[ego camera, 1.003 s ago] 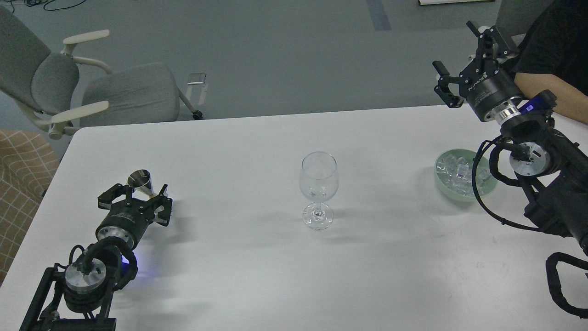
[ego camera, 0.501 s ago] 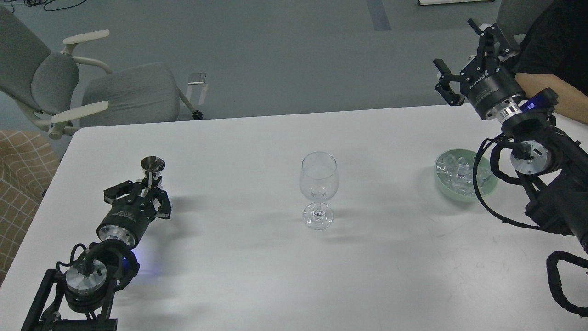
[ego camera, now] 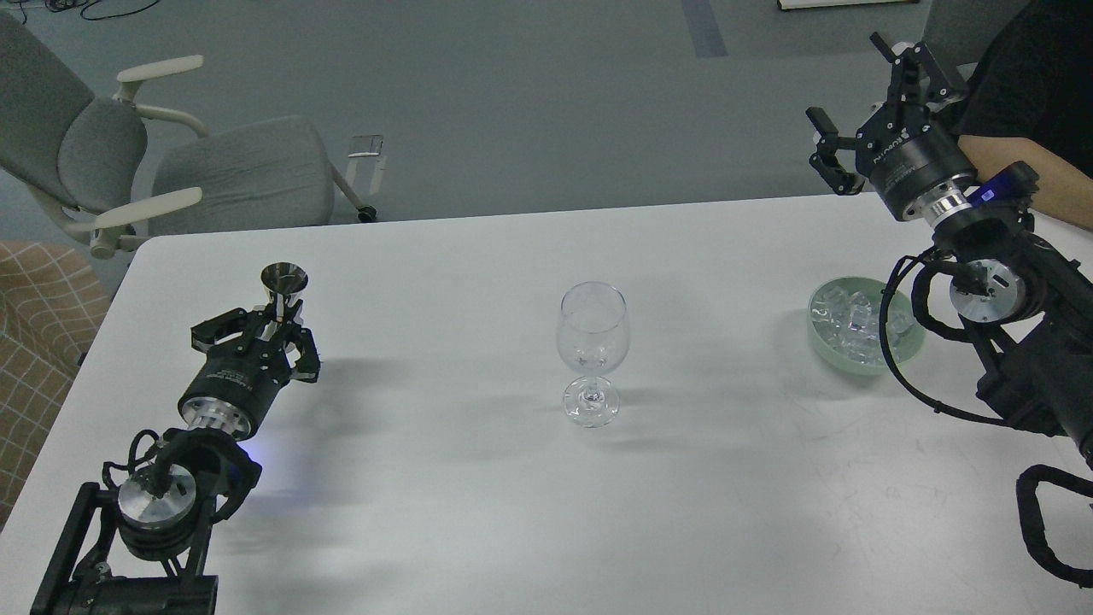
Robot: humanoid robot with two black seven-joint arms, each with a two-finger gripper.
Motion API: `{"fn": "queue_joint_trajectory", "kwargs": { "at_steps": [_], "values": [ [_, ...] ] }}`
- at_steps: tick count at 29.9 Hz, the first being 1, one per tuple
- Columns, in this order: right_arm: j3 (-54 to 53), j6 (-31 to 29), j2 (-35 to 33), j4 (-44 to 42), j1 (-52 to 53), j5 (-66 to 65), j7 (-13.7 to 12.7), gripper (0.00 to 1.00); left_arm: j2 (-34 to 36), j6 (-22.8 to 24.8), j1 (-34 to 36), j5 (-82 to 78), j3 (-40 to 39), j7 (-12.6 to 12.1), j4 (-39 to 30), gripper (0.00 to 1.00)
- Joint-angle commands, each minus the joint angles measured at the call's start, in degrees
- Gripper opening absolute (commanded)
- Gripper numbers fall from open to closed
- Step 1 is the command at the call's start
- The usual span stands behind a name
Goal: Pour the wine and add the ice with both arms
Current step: 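Lift the jigger with the left gripper and carry it over the wine glass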
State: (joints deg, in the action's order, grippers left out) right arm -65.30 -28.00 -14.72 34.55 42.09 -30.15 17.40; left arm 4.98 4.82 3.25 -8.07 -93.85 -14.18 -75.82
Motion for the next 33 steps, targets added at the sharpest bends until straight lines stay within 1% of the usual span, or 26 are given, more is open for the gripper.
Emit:
{"fn": "queue_joint_trajectory", "kwargs": {
  "at_steps": [1, 2, 4, 6, 8, 10, 14, 18, 23, 30, 33],
  "values": [
    [0.00, 0.00, -0.05, -0.01, -0.16, 0.00, 0.00, 1.00, 0.73, -1.56, 0.01, -0.10, 0.16, -0.40, -3.89, 0.00],
    [0.00, 0.00, -0.05, -0.01, -0.16, 0.00, 0.00, 1.00, 0.82, -2.09, 0.01, -0.10, 0.16, -0.67, -4.51, 0.00],
    [0.00, 0.00, -0.05, -0.01, -0.16, 0.00, -0.09, 1.00, 0.73, -4.98, 0.01, -0.19, 0.16, -2.16, -7.05, 0.00],
    [0.00, 0.00, -0.05, -0.01, -0.16, 0.00, 0.00, 1.00, 0.29, -6.74, 0.01, -0.27, 0.24, -3.47, -9.25, 0.00],
    [0.00, 0.00, -0.05, -0.01, -0.16, 0.00, 0.00, 1.00, 0.29, -7.72, -0.08, -0.28, 1.03, -3.92, -10.66, 0.00],
    [0.00, 0.00, -0.05, -0.01, -0.25, 0.00, 0.00, 1.00, 0.99, -9.73, -0.08, -0.36, 4.54, -4.01, -13.12, 0.00],
    [0.00, 0.00, -0.05, -0.01, -0.34, 0.00, -0.09, 1.00, 0.73, -12.73, -0.35, -0.28, 6.57, -4.62, -15.76, 0.00],
    [0.00, 0.00, -0.05, -0.01, -0.43, 0.00, 0.00, 1.00, 0.47, -16.33, -0.08, -0.36, 10.69, -4.98, -17.96, 0.00],
    [0.00, 0.00, -0.14, 0.08, -0.51, 0.09, 0.00, 1.00, -0.15, -18.09, 1.14, -0.36, 12.28, -5.06, -19.45, 0.00],
    [0.00, 0.00, -0.31, 0.08, -0.60, 0.09, 0.00, 1.00, 0.47, -22.22, 4.13, -0.54, 16.23, -5.24, -21.65, 0.00],
    [0.00, 0.00, -0.31, 0.08, -0.60, 0.09, 0.00, 1.00, 0.55, -23.27, 4.49, -1.33, 17.12, -5.41, -22.18, 0.00]
  ]
}}
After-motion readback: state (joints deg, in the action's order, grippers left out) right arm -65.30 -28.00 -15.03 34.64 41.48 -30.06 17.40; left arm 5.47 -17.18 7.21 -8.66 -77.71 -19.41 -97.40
